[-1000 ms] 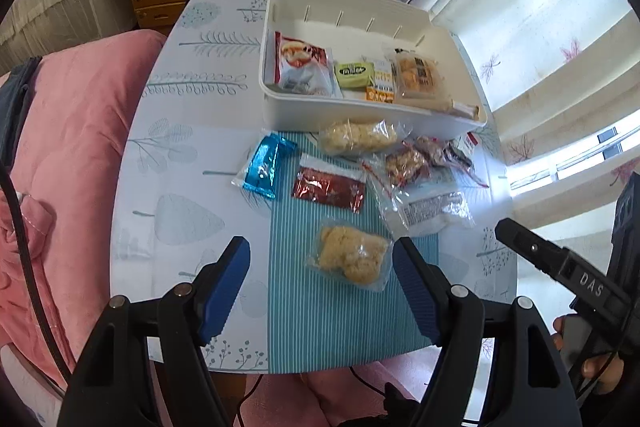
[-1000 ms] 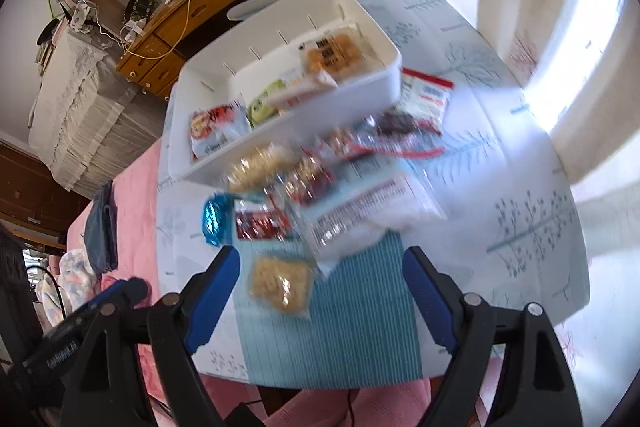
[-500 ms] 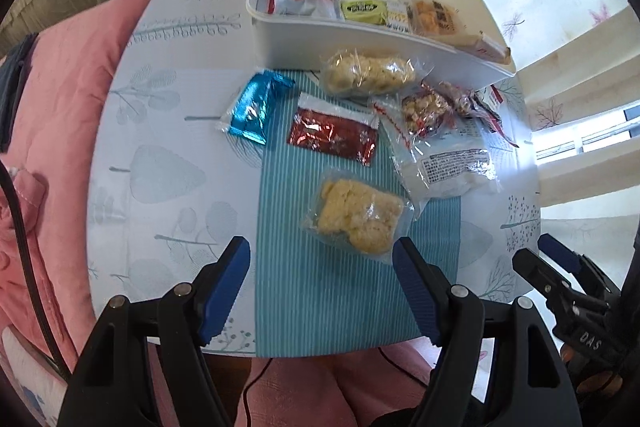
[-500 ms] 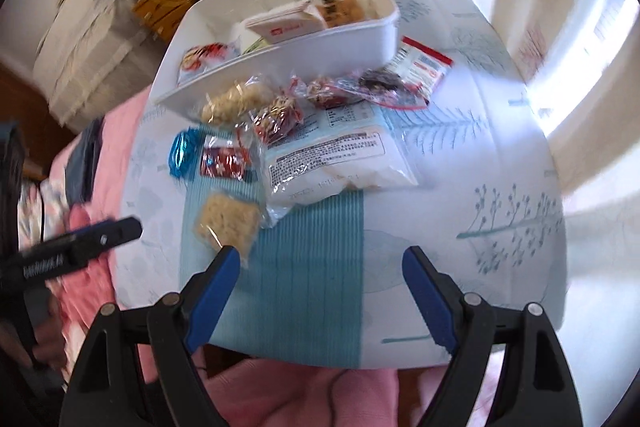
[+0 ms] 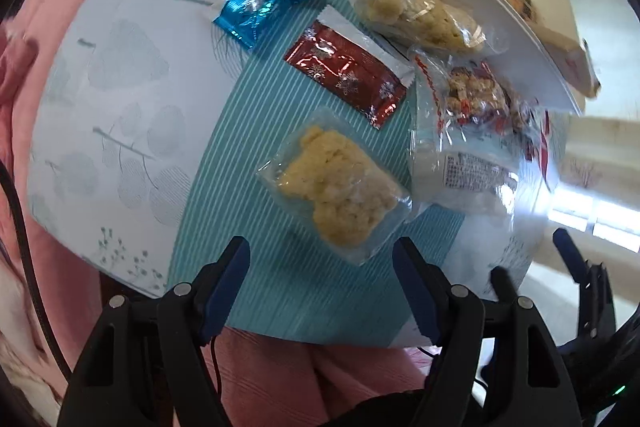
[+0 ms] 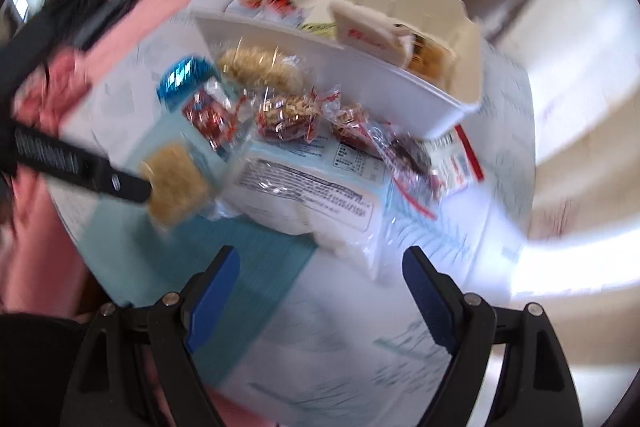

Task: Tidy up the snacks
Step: 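Grasp the clear crumbly cake pack with the left tool while the right tool grasps the large white bag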

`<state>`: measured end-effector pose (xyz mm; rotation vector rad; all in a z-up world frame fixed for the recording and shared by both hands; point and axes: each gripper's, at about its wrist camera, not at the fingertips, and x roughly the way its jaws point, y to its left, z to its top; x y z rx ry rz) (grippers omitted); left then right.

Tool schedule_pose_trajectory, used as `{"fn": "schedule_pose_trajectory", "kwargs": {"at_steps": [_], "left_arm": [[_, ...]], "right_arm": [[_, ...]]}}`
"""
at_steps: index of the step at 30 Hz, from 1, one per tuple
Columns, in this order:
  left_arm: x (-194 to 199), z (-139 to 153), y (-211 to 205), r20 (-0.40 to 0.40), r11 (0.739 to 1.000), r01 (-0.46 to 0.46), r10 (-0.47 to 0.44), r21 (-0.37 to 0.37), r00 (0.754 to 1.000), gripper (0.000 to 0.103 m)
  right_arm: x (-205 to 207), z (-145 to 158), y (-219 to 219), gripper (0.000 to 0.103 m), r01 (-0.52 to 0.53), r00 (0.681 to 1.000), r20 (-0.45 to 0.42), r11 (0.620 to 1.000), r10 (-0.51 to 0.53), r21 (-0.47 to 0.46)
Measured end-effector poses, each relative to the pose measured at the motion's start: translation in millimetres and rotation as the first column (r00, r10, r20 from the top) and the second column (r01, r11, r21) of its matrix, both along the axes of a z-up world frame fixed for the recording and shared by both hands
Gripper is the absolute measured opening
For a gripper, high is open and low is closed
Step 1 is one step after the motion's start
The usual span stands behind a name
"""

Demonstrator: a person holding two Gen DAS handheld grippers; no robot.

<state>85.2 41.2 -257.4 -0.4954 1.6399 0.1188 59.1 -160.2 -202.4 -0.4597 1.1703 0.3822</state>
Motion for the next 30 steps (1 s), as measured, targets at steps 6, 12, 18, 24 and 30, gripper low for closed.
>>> {"fn": "schedule_pose_trajectory", "kwargs": {"at_steps": [6, 12, 18, 24, 30], "left_arm": [[4.4, -6.7, -0.4, -0.034, 0.985, -0.173, 0.173, 0.006, 0.984, 0.076], [7.2, -22.6, -1.7, -0.1, 0.951, -0.305, 0.299, -0.048, 0.949, 0.077], [16.9, -36.8, -4.0, -0.155, 0.938, -0.344, 0.333, -0.048, 0.93, 0.077], [29.3, -53.5, -5.4, -0.204, 0.928, -0.37, 0.354, -0.047, 0.913, 0.077], [39.8, -64.5, -4.3, -0.245, 0.92, -0.39, 0.369, -0.04, 0.896, 0.077]], "right_arm": [[5.9, -25.6, 8.7, 0.084, -0.182, 0.983, 0.016, 0.976, 0.185, -0.119], [11.7, -46.5, 12.5, 0.084, -0.276, 0.958, 0.031, 0.945, 0.286, -0.174], [21.9, -58.4, 16.1, 0.084, -0.317, 0.946, 0.017, 0.932, 0.325, -0.178], [32.7, -69.4, 21.5, 0.084, -0.342, 0.936, 0.017, 0.92, 0.351, -0.189], [42.7, -72.3, 21.3, 0.084, -0.351, 0.935, 0.001, 0.924, 0.355, -0.152]]}}
